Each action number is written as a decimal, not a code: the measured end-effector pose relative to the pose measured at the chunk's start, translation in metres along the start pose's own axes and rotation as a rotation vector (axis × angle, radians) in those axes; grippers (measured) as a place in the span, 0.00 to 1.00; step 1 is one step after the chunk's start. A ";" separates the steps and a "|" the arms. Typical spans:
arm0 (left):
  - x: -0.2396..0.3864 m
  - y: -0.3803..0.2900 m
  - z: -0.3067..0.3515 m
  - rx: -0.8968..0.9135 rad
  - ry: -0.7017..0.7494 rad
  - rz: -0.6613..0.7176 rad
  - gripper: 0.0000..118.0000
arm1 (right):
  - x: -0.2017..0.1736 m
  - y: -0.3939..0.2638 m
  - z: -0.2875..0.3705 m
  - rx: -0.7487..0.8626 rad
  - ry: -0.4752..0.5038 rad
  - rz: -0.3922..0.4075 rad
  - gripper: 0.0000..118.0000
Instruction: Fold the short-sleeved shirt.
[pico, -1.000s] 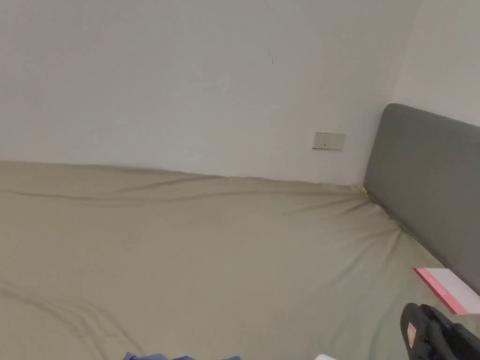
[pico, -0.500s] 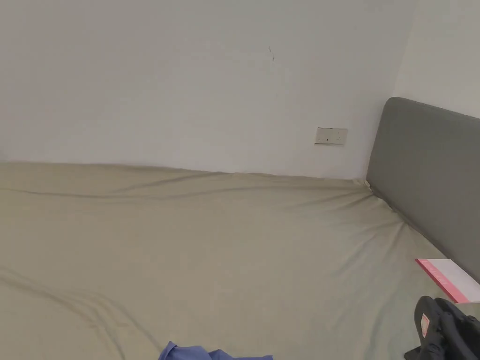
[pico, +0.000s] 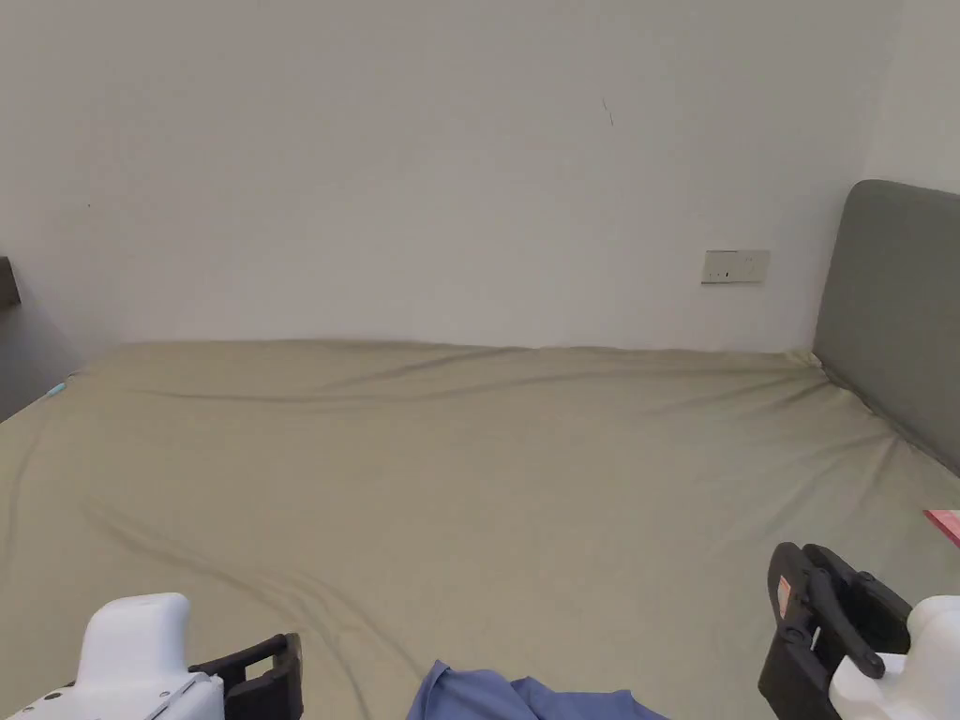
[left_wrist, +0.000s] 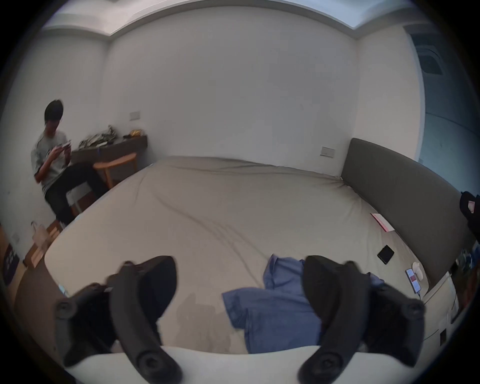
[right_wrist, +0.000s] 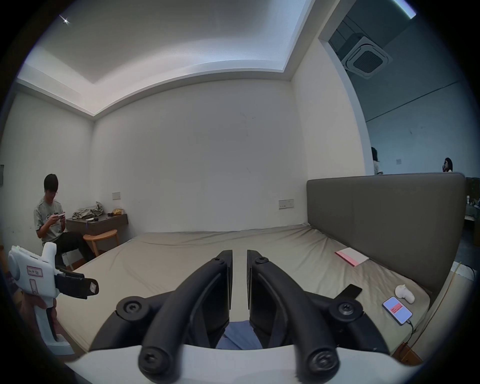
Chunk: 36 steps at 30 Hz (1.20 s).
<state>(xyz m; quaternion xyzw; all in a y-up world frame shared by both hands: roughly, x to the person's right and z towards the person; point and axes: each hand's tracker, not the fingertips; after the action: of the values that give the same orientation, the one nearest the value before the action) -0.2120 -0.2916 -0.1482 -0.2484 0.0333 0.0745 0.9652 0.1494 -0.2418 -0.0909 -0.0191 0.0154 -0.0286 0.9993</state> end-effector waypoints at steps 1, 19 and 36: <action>-0.004 -0.007 0.003 -0.018 0.009 0.012 0.64 | -0.003 -0.001 0.000 -0.009 0.014 -0.003 0.12; 0.005 -0.057 -0.143 -0.407 0.005 0.020 0.78 | -0.018 0.010 0.007 0.017 0.025 0.077 0.12; 0.016 -0.130 -0.239 -0.556 0.043 0.011 0.06 | -0.005 -0.013 -0.030 -0.094 -0.001 0.089 0.14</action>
<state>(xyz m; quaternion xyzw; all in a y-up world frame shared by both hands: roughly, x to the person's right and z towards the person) -0.1817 -0.5182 -0.2970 -0.5052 0.0334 0.0809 0.8586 0.1428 -0.2560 -0.1198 -0.0653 0.0168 0.0168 0.9976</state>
